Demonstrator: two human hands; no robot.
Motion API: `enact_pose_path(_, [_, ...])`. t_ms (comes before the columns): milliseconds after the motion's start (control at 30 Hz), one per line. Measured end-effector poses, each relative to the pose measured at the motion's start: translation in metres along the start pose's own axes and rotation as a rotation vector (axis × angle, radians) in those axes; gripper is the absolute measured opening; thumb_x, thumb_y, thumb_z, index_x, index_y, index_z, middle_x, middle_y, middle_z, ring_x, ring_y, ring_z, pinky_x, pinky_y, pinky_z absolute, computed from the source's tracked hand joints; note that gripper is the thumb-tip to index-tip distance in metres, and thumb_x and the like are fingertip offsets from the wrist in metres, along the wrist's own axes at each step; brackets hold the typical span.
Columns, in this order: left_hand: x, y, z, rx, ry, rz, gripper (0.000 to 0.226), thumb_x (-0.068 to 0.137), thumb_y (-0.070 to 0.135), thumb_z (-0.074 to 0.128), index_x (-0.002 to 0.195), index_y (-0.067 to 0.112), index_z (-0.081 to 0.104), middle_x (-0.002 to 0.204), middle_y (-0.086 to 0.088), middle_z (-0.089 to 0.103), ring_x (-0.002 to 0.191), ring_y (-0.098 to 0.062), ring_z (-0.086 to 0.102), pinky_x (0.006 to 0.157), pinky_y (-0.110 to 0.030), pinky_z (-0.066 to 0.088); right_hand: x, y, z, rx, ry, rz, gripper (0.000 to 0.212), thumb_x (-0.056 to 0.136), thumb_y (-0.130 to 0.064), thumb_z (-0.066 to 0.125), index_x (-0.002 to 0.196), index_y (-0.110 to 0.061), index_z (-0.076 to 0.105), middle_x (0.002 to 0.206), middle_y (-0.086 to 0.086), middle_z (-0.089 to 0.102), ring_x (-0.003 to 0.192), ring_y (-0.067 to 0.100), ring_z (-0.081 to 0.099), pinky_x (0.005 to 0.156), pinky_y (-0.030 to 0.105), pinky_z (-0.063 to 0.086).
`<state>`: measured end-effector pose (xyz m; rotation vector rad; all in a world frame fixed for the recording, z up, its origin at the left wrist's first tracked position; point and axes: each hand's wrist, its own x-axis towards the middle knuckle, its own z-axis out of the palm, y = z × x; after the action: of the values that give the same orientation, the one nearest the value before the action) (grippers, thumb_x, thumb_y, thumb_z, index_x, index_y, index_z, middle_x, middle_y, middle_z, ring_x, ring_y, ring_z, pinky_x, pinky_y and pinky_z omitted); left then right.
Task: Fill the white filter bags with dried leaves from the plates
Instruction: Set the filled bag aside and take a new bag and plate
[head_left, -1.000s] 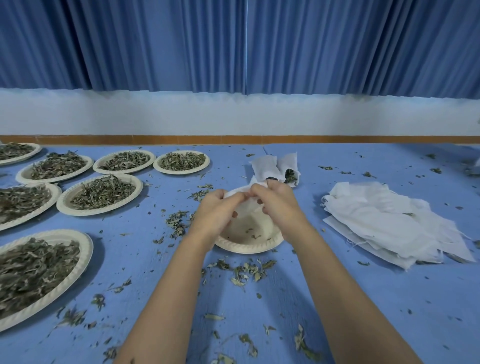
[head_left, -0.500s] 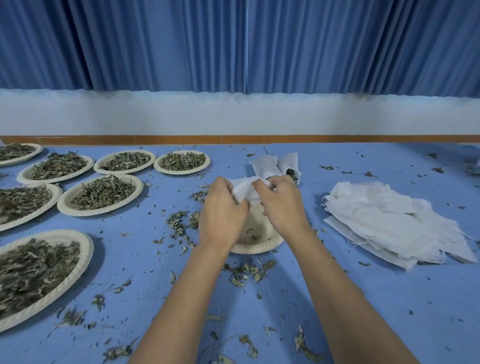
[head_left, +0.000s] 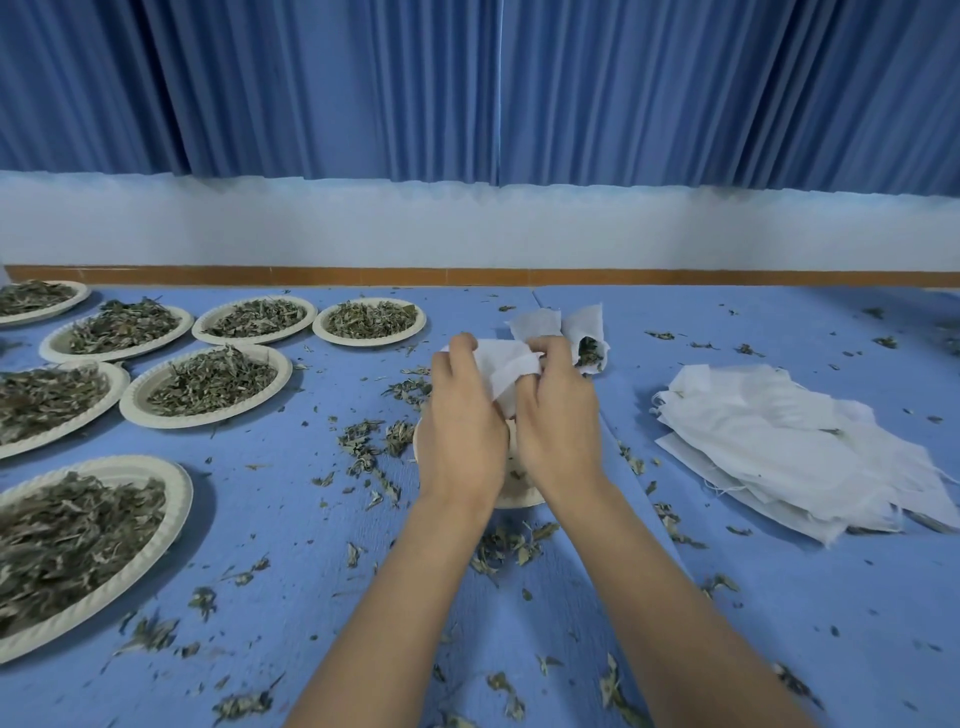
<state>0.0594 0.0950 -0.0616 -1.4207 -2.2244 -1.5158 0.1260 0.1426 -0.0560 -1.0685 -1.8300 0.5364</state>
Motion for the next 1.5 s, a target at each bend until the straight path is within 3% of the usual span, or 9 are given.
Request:
enact_pose_path(267, [0.039, -0.025, -0.009, -0.229, 0.118, -0.251, 0.045, 0.089, -0.001, 0.034, 0.128, 0.012, 0.053, 0.094, -0.003, 0.062, 0.076, -0.019, 0.054, 0.062, -0.028, 0.040, 0.017, -0.015, 0.020, -0.021, -0.203, -0.115, 0.043, 0.087, -0.003, 0.051, 0.129, -0.012, 0.055, 0.125, 0.008, 0.062, 0.112, 0.023, 0.057, 0.095, 0.031, 0.044])
enact_pose_path(433, [0.091, -0.069, -0.013, -0.622, 0.211, -0.577, 0.046, 0.096, 0.008, 0.028, 0.135, 0.024, 0.046, 0.126, -0.004, 0.055, 0.104, -0.023, 0.054, 0.094, -0.039, 0.047, 0.057, -0.037, 0.055, 0.610, -0.490, 0.265, 0.043, 0.088, -0.035, 0.061, 0.129, -0.023, 0.053, 0.126, -0.012, 0.056, 0.113, 0.003, 0.052, 0.099, 0.025, 0.043])
enact_pose_path(567, [0.124, -0.104, -0.008, -0.629, 0.236, -0.598, 0.044, 0.100, 0.018, 0.026, 0.141, 0.032, 0.034, 0.135, -0.002, 0.047, 0.098, -0.017, 0.050, 0.077, -0.029, 0.037, 0.104, -0.038, 0.090, 0.609, -0.589, 0.518, 0.043, 0.094, -0.025, 0.053, 0.135, -0.012, 0.045, 0.133, 0.008, 0.046, 0.122, 0.023, 0.047, 0.101, 0.037, 0.043])
enact_pose_path(800, [0.164, -0.141, 0.002, -0.713, 0.295, -0.743, 0.042, 0.102, 0.025, 0.028, 0.144, 0.023, 0.031, 0.138, -0.007, 0.045, 0.110, -0.022, 0.045, 0.083, -0.028, 0.032, 0.147, -0.022, 0.145, 0.616, -0.595, 0.764, 0.039, 0.098, -0.021, 0.044, 0.135, -0.009, 0.041, 0.145, 0.019, 0.034, 0.127, 0.032, 0.042, 0.100, 0.040, 0.043])
enact_pose_path(933, [0.173, -0.156, 0.008, -0.756, 0.267, -0.815, 0.046, 0.101, 0.036, 0.031, 0.145, 0.026, 0.027, 0.143, -0.006, 0.040, 0.126, -0.027, 0.043, 0.103, -0.037, 0.037, 0.152, -0.018, 0.165, 0.719, -0.589, 0.827, 0.038, 0.099, -0.016, 0.040, 0.136, -0.008, 0.041, 0.148, 0.019, 0.029, 0.129, 0.035, 0.041, 0.097, 0.040, 0.044])
enact_pose_path(1200, [0.166, -0.154, 0.005, -0.915, 0.302, -0.910, 0.042, 0.100, 0.034, 0.036, 0.141, 0.024, 0.035, 0.140, -0.003, 0.043, 0.120, -0.023, 0.051, 0.083, -0.032, 0.047, 0.152, 0.006, 0.166, 0.485, -0.356, 0.825, 0.037, 0.091, 0.005, 0.053, 0.126, 0.003, 0.045, 0.110, 0.016, 0.054, 0.062, 0.015, 0.054, 0.084, 0.030, 0.055])
enact_pose_path(1333, [0.157, -0.142, -0.002, -0.921, 0.294, -0.932, 0.037, 0.100, 0.030, 0.035, 0.135, 0.021, 0.042, 0.118, -0.006, 0.053, 0.108, -0.021, 0.057, 0.064, -0.026, 0.048, 0.150, 0.004, 0.143, 0.391, -0.412, 0.783, 0.006, 0.090, 0.006, 0.053, 0.092, 0.002, 0.049, 0.075, 0.009, 0.051, 0.055, 0.014, 0.051, 0.089, 0.035, 0.053])
enact_pose_path(1433, [0.143, -0.130, -0.008, -0.866, 0.285, -0.877, 0.035, 0.099, 0.032, 0.034, 0.129, 0.019, 0.047, 0.091, 0.000, 0.055, 0.076, -0.015, 0.052, 0.054, -0.023, 0.042, 0.144, 0.001, 0.120, 0.353, -0.406, 0.710, 0.007, 0.089, 0.005, 0.050, 0.093, 0.000, 0.048, 0.070, 0.010, 0.049, 0.050, 0.016, 0.050, 0.070, 0.028, 0.054])
enact_pose_path(1500, [0.133, -0.120, -0.011, -0.821, 0.296, -0.834, 0.036, 0.099, 0.034, 0.033, 0.127, 0.018, 0.049, 0.096, -0.003, 0.059, 0.066, -0.014, 0.047, 0.051, -0.024, 0.037, 0.133, 0.000, 0.103, 0.288, -0.387, 0.668, 0.003, 0.086, 0.002, 0.049, 0.088, 0.000, 0.049, 0.063, 0.011, 0.051, 0.047, 0.017, 0.050, 0.065, 0.029, 0.049])
